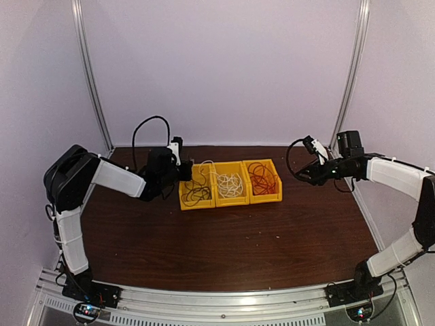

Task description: Untangle the cables

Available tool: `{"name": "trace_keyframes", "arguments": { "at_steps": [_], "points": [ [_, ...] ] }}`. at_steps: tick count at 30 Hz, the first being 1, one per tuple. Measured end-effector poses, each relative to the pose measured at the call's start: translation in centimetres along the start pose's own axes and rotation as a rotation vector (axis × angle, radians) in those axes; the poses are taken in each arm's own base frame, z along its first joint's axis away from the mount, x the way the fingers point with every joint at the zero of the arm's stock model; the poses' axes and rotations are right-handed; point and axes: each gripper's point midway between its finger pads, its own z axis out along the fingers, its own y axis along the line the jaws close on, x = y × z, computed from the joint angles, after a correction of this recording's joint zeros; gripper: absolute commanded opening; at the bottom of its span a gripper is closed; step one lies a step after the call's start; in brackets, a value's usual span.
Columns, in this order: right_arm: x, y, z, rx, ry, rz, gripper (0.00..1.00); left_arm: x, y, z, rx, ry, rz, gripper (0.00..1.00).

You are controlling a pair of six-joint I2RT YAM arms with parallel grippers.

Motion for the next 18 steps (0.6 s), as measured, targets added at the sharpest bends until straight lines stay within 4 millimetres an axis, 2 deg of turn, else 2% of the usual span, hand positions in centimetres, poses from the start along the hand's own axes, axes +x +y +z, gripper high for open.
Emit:
{"name": "trace_keyframes", "arguments": {
  "at_steps": [3,8,9,11,13,15,18],
  "points": [
    [0.1,0.1,0.1,-0.010,0.001,0.002,0.38,2.2,0.0,0.1,0.005,0.065,-0.008,0.00],
    [0.4,0.1,0.4,-0.021,0.010,0.010,0.38,3.6,-1.0,0.1,0.030,0.101,-0.017,0.00],
    [0.4,0.1,0.4,-0.022,0.009,0.010,0.38,3.7,-1.2,0.1,0.034,0.104,-0.019,0.04],
    [0.4,0.1,0.4,-0.024,0.009,0.007,0.38,3.6,-1.4,0.2,0.036,0.109,-0.023,0.23],
    [0.4,0.1,0.4,-0.024,0.008,0.003,0.38,3.5,-1.5,0.4,0.032,0.116,-0.027,0.35],
    [0.4,0.2,0.4,-0.027,0.007,0.001,0.38,3.2,-1.5,0.5,0.023,0.121,-0.032,0.41],
    [0.3,0.2,0.3,-0.032,0.004,-0.001,0.39,3.0,-1.4,0.7,0.006,0.125,-0.035,0.45]
  ]
}}
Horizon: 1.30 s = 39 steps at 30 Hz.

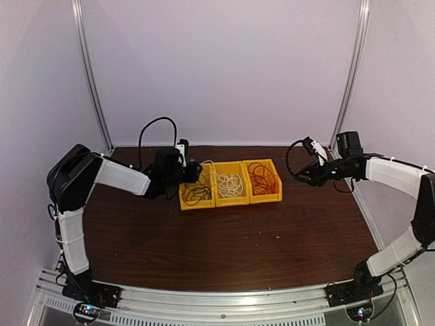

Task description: Untangle the cables

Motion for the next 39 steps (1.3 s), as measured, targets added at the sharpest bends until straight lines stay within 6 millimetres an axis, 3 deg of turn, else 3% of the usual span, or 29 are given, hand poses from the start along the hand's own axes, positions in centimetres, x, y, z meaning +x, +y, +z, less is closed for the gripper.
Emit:
{"name": "trace_keyframes", "arguments": {
  "at_steps": [6,15,19,23,25,28,29,30,31,35,39],
  "points": [
    [0.0,0.0,-0.1,-0.005,-0.003,0.002,0.39,-0.6,0.2,-0.7,-0.028,0.020,0.018,0.49],
    [0.0,0.0,-0.1,-0.007,-0.003,0.004,0.39,-7.0,-2.3,-1.7,-0.015,-0.025,0.082,0.51],
    [0.0,0.1,-0.1,-0.015,-0.004,0.002,0.39,-7.7,-2.0,-2.8,-0.053,-0.003,0.118,0.51],
    [0.0,0.2,-0.1,-0.017,-0.004,0.003,0.41,-7.6,-0.8,-5.8,-0.102,0.007,0.139,0.53],
    [0.0,-0.1,-0.2,-0.010,-0.004,0.007,0.44,-8.0,-0.2,-8.3,-0.127,-0.004,0.150,0.66],
    [-1.0,-1.3,-1.1,0.033,-0.013,0.016,0.50,-10.4,0.3,-12.0,-0.173,-0.061,0.174,0.84],
    [-1.9,-2.0,-1.8,0.061,-0.029,0.013,0.55,-11.6,0.4,-13.2,-0.193,-0.087,0.181,0.95],
    [-3.1,-3.0,-2.8,0.101,-0.055,0.009,0.70,-12.8,0.7,-14.5,-0.217,-0.112,0.185,0.97],
    [-4.4,-4.0,-4.0,0.151,-0.089,0.003,0.96,-13.9,1.1,-15.7,-0.247,-0.127,0.198,0.98],
    [-9.7,-7.6,-10.4,0.430,-0.255,0.001,1.00,-17.5,3.9,-19.2,-0.376,-0.150,0.208,0.98],
    [-13.4,-8.8,-16.0,0.658,-0.420,0.014,1.00,-17.9,7.0,-21.9,-0.479,-0.139,0.200,0.98]
  ]
}}
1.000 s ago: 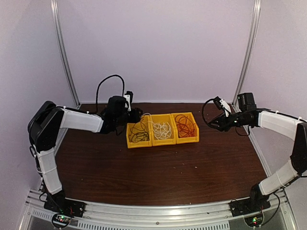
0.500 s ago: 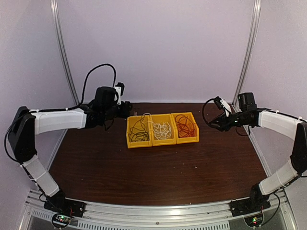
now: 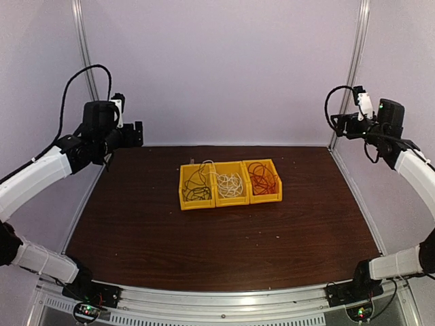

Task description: Untangle the cables

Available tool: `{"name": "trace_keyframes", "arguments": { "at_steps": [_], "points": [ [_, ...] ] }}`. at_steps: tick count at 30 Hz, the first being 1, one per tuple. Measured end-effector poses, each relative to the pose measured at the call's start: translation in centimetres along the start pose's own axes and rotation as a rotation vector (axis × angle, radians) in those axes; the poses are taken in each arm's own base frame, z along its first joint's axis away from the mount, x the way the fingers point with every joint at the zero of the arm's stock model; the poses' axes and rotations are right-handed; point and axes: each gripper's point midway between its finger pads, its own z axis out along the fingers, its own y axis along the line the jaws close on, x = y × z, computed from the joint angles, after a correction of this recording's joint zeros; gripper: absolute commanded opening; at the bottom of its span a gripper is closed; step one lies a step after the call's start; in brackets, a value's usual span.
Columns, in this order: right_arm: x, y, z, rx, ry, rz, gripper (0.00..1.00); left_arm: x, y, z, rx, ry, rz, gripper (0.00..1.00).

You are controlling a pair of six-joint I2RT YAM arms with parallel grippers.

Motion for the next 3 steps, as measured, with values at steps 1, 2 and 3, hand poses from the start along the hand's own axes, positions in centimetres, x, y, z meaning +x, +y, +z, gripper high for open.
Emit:
{"name": "trace_keyframes", "arguments": {
  "at_steps": [1,2,3],
  "points": [
    [-0.65,-0.48,-0.30,0.030,-0.022,0.006,1.00,0.34,0.52,-0.29,-0.008,0.005,0.001,0.98],
    [-1.19,-0.86,-0.55,0.054,-0.044,0.011,1.00,0.80,0.93,-0.65,-0.012,0.008,0.001,0.98],
    [-1.48,-1.27,-0.75,0.079,-0.059,0.020,1.00,1.31,1.18,-0.99,-0.013,0.011,0.002,0.98]
  ]
}}
